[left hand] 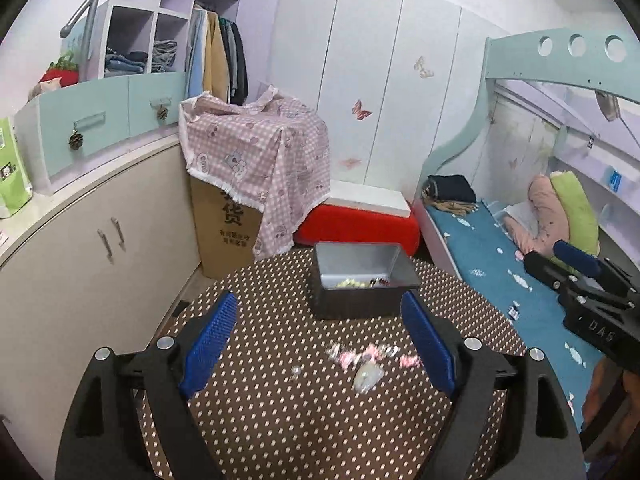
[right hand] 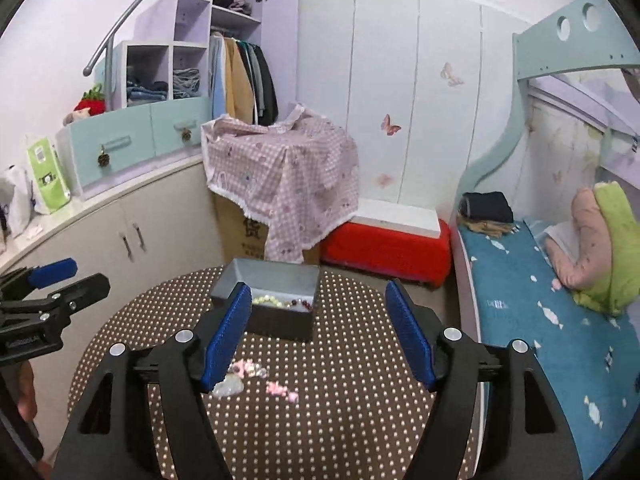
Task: Organize jewelry
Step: 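Withdraw both tools from the box back toward the remaining jewelry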
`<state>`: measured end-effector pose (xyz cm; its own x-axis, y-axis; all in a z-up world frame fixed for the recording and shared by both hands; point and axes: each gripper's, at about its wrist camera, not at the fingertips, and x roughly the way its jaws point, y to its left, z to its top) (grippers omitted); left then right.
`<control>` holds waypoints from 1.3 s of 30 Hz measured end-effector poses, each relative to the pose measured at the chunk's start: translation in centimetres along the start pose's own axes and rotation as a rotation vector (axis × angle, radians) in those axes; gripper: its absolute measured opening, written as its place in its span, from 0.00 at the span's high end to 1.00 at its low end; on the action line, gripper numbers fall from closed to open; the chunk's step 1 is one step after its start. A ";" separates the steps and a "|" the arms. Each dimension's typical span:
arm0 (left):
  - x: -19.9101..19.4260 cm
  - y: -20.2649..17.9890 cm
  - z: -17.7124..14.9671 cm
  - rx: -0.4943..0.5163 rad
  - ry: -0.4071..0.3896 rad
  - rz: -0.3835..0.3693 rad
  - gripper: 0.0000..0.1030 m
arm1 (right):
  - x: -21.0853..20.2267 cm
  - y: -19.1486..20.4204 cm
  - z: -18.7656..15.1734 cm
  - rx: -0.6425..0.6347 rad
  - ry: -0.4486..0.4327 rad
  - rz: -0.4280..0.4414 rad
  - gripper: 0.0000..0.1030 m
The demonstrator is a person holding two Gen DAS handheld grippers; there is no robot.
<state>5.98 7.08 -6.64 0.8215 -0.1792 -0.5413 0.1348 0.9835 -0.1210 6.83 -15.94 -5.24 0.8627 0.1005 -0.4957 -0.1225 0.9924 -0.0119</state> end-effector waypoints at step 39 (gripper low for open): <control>13.7 3.7 -7.9 0.029 0.338 0.026 0.34 | 14.7 0.3 -10.8 0.033 0.367 0.020 0.34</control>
<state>13.35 8.09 -21.06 0.5958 -0.1475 -0.7894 0.1353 0.9874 -0.0824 14.18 -14.95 -21.88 0.6260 0.0937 -0.7741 -0.1162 0.9929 0.0262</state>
